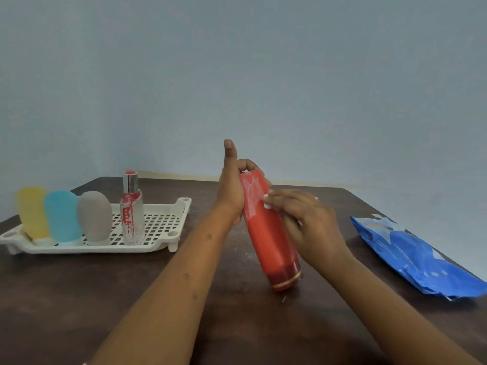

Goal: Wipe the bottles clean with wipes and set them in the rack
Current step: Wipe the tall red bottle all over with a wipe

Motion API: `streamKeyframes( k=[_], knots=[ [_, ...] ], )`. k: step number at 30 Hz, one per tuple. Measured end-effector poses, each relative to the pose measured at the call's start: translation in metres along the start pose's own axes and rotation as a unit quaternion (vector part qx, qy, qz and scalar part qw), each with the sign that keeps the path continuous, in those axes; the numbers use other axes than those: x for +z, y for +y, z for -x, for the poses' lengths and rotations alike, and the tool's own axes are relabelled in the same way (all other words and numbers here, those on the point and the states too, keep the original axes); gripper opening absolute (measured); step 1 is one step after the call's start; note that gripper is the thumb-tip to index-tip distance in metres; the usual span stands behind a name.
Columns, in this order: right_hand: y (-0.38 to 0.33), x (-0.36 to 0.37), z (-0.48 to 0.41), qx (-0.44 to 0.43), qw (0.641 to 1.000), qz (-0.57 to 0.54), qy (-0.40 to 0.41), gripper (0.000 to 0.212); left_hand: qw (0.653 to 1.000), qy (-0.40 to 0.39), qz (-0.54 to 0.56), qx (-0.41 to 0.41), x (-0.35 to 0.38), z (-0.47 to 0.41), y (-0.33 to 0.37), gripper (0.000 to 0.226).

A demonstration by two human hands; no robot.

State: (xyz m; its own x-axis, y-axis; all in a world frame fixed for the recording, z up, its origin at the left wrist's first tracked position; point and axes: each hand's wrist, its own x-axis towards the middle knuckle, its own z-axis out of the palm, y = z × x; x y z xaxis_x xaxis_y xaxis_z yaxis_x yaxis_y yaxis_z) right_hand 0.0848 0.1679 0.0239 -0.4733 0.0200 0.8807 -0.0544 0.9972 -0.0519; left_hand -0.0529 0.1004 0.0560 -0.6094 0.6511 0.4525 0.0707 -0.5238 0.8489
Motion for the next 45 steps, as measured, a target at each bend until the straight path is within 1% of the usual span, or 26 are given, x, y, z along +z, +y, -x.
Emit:
streamKeyframes(
  k=[3, 6, 9, 12, 15, 17, 19, 24, 26, 29, 31, 34, 36, 39, 42, 45],
  knots=[
    [-0.001, 0.006, -0.018, -0.009, 1.000, -0.023, -0.007, 0.023, 0.999, 0.032, -0.018, 0.020, -0.009, -0.006, 0.006, 0.085],
    [-0.007, 0.014, -0.037, 0.013, 0.997, -0.065, 0.039, 0.018, 0.999, 0.039, -0.016, 0.028, -0.011, -0.006, 0.008, 0.079],
    [-0.013, 0.023, -0.051, 0.018, 0.994, -0.078, 0.077, 0.019, 0.999, 0.026, 0.023, 0.020, -0.010, -0.004, 0.009, 0.080],
    [-0.016, 0.030, -0.043, -0.005, 0.997, -0.048, 0.067, 0.024, 0.999, 0.024, 0.040, 0.011, -0.011, -0.004, 0.009, 0.081],
    [-0.015, 0.033, -0.023, -0.053, 0.998, -0.025, 0.033, 0.024, 0.999, 0.026, 0.027, 0.003, -0.017, -0.005, 0.008, 0.082],
    [-0.010, 0.034, -0.021, -0.061, 0.998, -0.028, 0.020, 0.023, 0.999, 0.027, 0.034, -0.007, -0.020, -0.004, 0.007, 0.084],
    [-0.008, 0.033, -0.021, -0.039, 0.998, -0.034, 0.038, 0.021, 0.999, 0.025, 0.034, -0.014, -0.019, -0.002, 0.008, 0.084],
    [-0.010, 0.029, -0.027, 0.061, 0.991, -0.071, 0.098, 0.021, 0.999, -0.009, 0.030, -0.017, -0.009, 0.002, 0.011, 0.083],
    [-0.012, 0.027, -0.032, 0.070, 0.987, -0.079, 0.123, 0.023, 1.000, -0.022, 0.015, -0.015, -0.003, 0.003, 0.012, 0.084],
    [-0.017, 0.023, -0.035, 0.063, 0.982, -0.079, 0.159, 0.027, 0.999, -0.044, 0.003, 0.001, 0.006, 0.005, 0.016, 0.081],
    [-0.020, 0.021, -0.035, 0.044, 0.983, -0.070, 0.165, 0.029, 0.999, -0.051, 0.014, 0.005, 0.010, 0.007, 0.019, 0.078],
    [-0.025, 0.023, -0.035, -0.010, 0.991, -0.040, 0.130, 0.030, 0.999, -0.026, -0.023, 0.006, 0.009, 0.006, 0.020, 0.073],
    [-0.028, 0.025, -0.034, -0.030, 0.992, -0.041, 0.112, 0.031, 0.999, -0.014, -0.047, 0.008, 0.004, 0.004, 0.023, 0.076],
    [-0.031, 0.025, -0.032, -0.042, 0.992, -0.038, 0.113, 0.029, 0.997, -0.010, -0.079, 0.019, -0.001, 0.002, 0.028, 0.083],
    [-0.030, 0.022, -0.032, -0.037, 0.990, -0.041, 0.131, 0.026, 0.998, -0.036, -0.057, 0.009, -0.001, 0.003, 0.031, 0.093],
    [-0.026, 0.020, -0.032, -0.027, 0.986, -0.046, 0.159, 0.028, 0.993, -0.107, 0.024, -0.046, 0.001, 0.006, 0.035, 0.096]
  ],
)
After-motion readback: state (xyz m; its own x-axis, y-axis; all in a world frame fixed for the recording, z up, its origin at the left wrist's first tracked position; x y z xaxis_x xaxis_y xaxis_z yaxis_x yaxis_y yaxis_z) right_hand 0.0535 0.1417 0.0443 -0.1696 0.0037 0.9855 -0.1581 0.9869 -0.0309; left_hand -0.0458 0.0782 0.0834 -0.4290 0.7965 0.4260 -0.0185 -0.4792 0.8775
